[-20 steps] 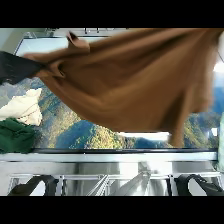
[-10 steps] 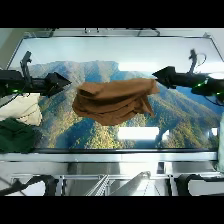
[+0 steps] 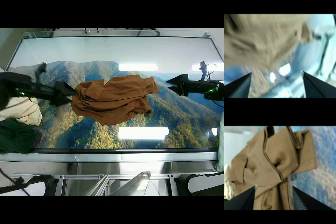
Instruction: Fold the shirts.
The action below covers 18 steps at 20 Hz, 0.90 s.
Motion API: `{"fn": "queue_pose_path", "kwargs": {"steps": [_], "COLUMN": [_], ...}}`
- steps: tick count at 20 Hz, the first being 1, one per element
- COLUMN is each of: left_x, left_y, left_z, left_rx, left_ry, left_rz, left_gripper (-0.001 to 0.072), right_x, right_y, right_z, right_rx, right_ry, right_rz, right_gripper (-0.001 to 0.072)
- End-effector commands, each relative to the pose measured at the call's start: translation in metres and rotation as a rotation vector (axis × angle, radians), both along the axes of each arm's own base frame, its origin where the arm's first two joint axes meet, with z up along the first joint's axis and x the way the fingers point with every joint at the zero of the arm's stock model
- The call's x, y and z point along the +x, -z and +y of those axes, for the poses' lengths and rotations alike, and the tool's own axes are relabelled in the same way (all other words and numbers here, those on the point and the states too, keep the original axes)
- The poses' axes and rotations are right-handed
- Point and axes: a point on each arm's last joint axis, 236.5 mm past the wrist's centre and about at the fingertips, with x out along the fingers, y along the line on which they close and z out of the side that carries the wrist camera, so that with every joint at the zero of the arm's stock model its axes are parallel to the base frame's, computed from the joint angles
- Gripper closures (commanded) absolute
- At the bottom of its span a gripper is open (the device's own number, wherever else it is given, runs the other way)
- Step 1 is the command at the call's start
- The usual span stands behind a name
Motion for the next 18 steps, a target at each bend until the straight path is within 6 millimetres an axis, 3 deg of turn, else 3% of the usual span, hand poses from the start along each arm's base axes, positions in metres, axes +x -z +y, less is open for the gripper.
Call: {"fn": "queue_pose_path", "kwargs": {"steps": [1, 4, 6, 10, 13, 14, 16, 18], "left_x": [-0.057, -0.082, -0.087, -0.078, -0.066, -0.063, -0.055, -0.049], "left_y": [0.045, 0.083, 0.100, 0.126, 0.146, 0.150, 0.151, 0.143], "left_z": [-0.058, -0.094, -0.111, -0.142, -0.153, -0.156, -0.162, -0.166], "left_rx": [0.052, 0.120, 0.150, 0.184, 0.195, 0.195, 0.188, 0.179], "left_ry": [-0.001, -0.038, -0.045, -0.030, -0.036, -0.032, -0.020, 0.006], "left_rz": [0.111, 0.174, 0.187, 0.213, 0.266, 0.279, 0.279, 0.257], "left_gripper": [0.0009, 0.0009, 0.0009, 0.0009, 0.0011, 0.0116, 0.0688, 0.0693], "right_x": [-0.014, -0.017, -0.020, -0.023, -0.027, -0.026, -0.022, -0.019], "right_y": [0.009, 0.008, 0.007, 0.005, -0.002, -0.004, -0.003, -0.002], "right_z": [-0.001, 0.008, 0.014, 0.019, 0.024, 0.025, 0.023, 0.021], "right_rx": [-0.022, -0.015, -0.008, 0.005, 0.030, 0.036, 0.032, 0.022], "right_ry": [-0.046, -0.073, -0.095, -0.115, -0.145, -0.143, -0.127, -0.114], "right_rz": [0.044, 0.046, 0.047, 0.050, 0.030, 0.026, 0.021, 0.019], "right_gripper": [0.0207, 0.0207, 0.0207, 0.0207, 0.0207, 0.0207, 0.0207, 0.0207]}}
